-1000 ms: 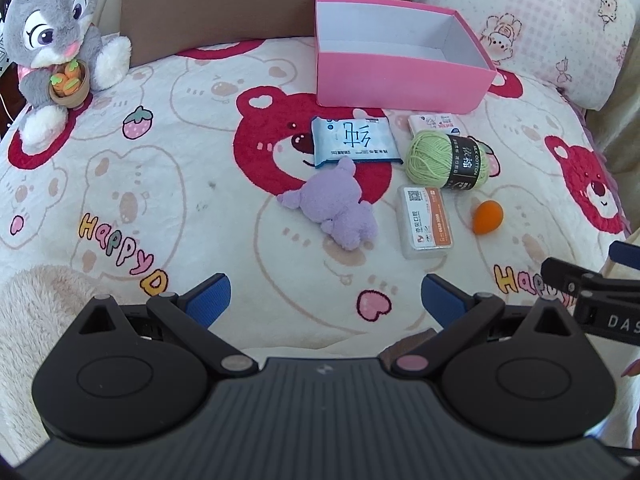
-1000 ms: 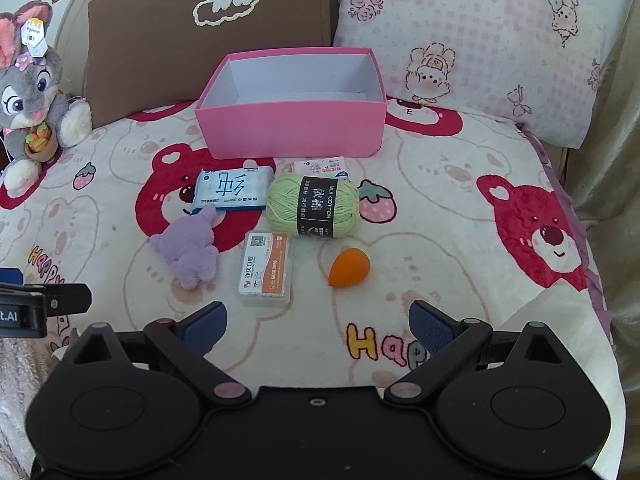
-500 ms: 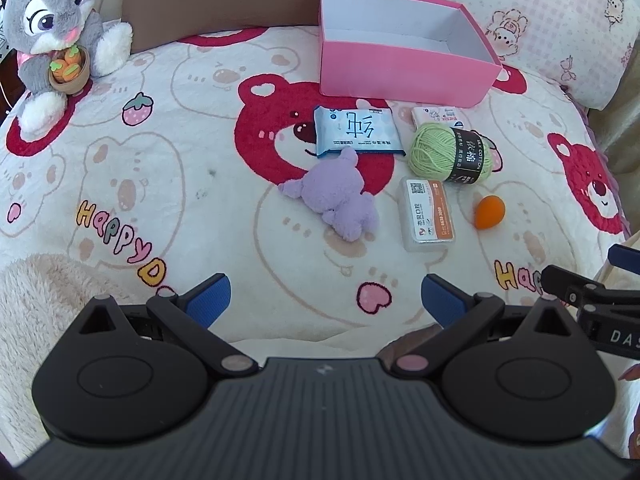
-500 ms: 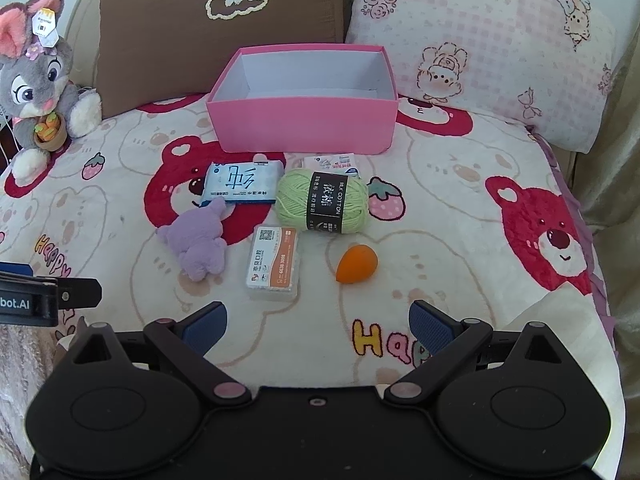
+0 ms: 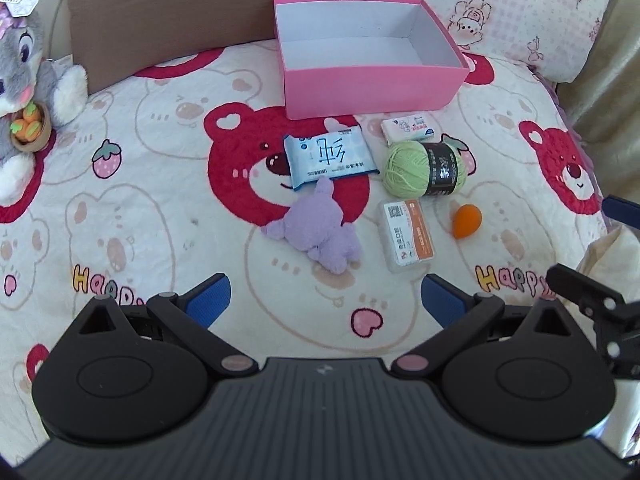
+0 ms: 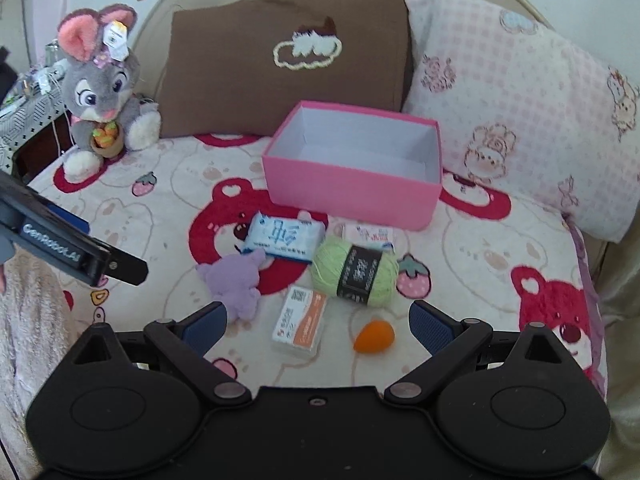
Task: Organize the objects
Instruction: 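Move the left gripper toward the purple plush toy, then lower the left gripper onto the purple plush toy and close on it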
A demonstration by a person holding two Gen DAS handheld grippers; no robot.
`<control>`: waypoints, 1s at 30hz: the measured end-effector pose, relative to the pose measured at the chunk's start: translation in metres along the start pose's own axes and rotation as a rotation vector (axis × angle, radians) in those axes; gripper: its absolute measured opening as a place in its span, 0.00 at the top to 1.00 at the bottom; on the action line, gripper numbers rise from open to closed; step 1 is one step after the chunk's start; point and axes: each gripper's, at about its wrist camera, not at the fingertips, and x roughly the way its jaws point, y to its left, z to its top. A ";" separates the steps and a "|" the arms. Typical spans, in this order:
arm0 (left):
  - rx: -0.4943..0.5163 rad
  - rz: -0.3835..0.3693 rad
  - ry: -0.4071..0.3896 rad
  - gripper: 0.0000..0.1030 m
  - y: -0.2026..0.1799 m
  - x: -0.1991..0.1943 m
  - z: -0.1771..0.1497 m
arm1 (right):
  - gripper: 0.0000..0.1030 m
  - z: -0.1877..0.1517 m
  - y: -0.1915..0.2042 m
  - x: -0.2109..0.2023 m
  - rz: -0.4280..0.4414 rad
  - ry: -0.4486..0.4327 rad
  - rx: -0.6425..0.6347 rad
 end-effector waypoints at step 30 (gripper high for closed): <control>0.094 -0.095 0.080 0.05 0.035 0.147 0.066 | 0.09 0.007 0.046 0.184 0.335 0.311 0.200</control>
